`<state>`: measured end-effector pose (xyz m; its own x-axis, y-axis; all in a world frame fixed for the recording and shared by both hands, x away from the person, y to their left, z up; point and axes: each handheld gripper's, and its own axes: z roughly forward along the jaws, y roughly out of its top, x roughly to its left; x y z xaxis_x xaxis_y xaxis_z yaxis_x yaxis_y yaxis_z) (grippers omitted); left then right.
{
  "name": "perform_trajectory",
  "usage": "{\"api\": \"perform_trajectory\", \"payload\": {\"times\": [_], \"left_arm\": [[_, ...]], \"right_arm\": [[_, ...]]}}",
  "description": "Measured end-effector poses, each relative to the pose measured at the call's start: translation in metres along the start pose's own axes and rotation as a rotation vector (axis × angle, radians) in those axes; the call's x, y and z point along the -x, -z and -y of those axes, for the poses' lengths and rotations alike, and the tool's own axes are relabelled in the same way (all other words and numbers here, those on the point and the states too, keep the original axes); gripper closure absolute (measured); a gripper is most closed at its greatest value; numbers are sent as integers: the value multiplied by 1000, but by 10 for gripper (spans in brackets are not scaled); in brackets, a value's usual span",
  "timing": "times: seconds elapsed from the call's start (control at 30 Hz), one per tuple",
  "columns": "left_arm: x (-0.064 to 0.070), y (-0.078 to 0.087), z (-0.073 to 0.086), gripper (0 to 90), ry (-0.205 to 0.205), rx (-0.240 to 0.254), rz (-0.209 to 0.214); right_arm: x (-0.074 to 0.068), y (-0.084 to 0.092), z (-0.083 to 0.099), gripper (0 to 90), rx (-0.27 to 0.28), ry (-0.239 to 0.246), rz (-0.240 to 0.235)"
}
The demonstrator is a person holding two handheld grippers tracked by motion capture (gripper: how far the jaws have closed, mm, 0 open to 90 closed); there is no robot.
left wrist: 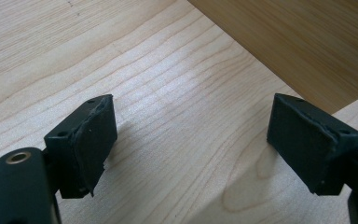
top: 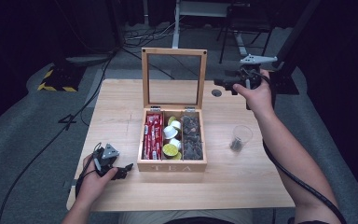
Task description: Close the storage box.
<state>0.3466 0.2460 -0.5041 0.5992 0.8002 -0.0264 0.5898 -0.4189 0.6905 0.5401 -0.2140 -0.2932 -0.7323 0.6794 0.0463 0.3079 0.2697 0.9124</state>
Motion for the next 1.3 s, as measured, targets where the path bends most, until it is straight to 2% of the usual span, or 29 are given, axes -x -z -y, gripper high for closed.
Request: {"api": "perform_trajectory", "payload": {"times": [0.07,0.13,0.23,0.37,0.43,0.53,0.6,0.8,0.9,1.0,1.07,1.13,1.2,1.27,1.3], "left_arm": [[0,0,0,164,0,-1,0],[0,0,0,164,-1,-1,0],[1,0,0,164,7,4,-3],[0,0,0,164,6,1,-1],[1,0,0,163,7,3,-2],[0,0,0,164,6,2,-1],[0,0,0,164,6,2,-1],[0,0,0,164,5,0,-1],[0,0,0,164,3,1,-3],[0,0,0,164,5,3,-3],[0,0,0,164,5,3,-3],[0,0,0,164,5,3,-2],[0,0,0,164,3,2,-2],[0,0,0,164,4,1,-2],[0,0,0,164,4,1,-2]], "right_arm": [[1,-3,-2,339,-1,3,-3],[4,-14,-7,404,-3,19,-15],[8,-25,-12,442,-7,5,-14],[12,-38,-18,445,3,-12,-7],[17,-48,-23,452,-4,-14,19],[24,-57,-25,453,-9,-43,23],[27,-62,-27,453,-23,-40,31],[33,-74,-37,466,-27,-40,32],[32,-80,-40,475,-30,-31,52],[30,-87,-43,480,-18,-42,30],[27,-90,-45,477,-26,-34,41],[25,-90,-46,553,-36,-20,69],[25,-88,-46,583,-37,-15,79],[25,-84,-47,607,-27,-36,72],[22,-81,-48,608,-34,-21,76]]}}
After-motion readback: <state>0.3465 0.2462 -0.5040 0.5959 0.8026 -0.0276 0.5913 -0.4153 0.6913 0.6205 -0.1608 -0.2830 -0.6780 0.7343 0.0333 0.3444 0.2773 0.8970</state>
